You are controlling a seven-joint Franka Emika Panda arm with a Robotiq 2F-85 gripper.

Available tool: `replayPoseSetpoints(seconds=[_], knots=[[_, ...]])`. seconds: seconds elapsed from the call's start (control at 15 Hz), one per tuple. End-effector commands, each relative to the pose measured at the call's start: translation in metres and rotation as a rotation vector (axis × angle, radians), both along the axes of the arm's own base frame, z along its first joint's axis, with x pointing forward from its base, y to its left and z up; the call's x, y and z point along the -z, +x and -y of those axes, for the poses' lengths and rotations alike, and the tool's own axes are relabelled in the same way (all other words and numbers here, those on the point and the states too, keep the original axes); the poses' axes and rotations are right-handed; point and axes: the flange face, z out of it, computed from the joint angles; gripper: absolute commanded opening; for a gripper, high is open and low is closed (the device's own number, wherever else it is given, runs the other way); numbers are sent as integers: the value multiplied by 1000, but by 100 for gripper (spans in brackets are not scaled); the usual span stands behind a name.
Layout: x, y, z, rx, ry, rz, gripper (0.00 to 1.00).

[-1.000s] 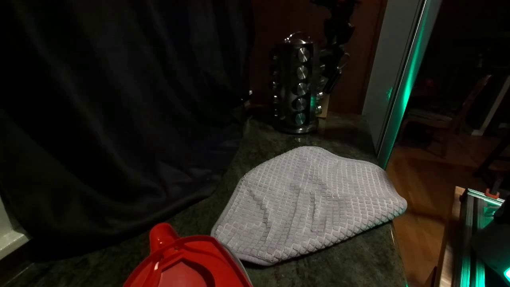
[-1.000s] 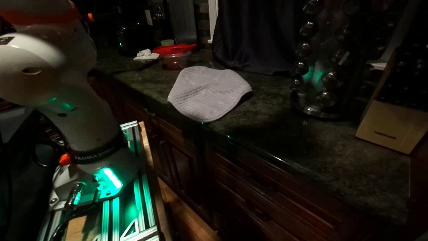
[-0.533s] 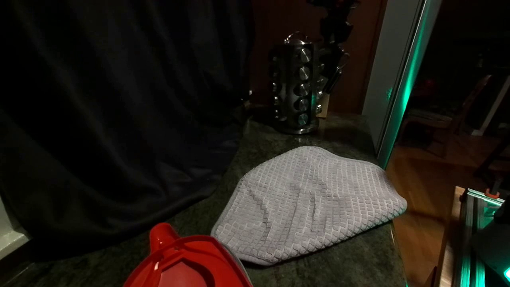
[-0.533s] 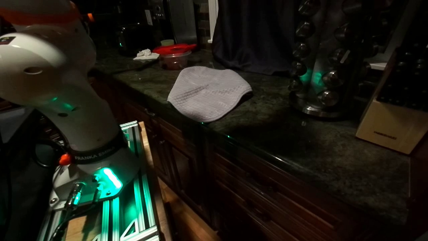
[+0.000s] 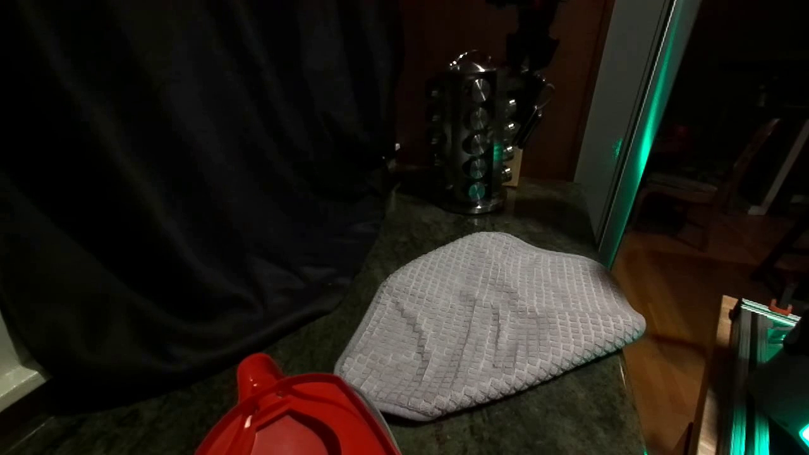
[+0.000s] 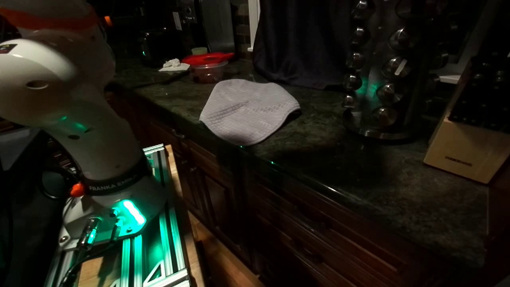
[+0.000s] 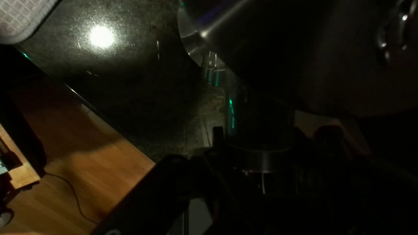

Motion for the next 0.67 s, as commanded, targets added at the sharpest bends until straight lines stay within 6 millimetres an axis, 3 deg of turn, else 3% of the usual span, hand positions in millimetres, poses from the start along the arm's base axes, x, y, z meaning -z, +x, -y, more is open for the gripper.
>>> replayPoseSetpoints(seconds=[0.0, 0.6], knots=[[4, 9, 11, 18, 38, -34, 25], [5, 6, 36, 73, -85, -101, 25]])
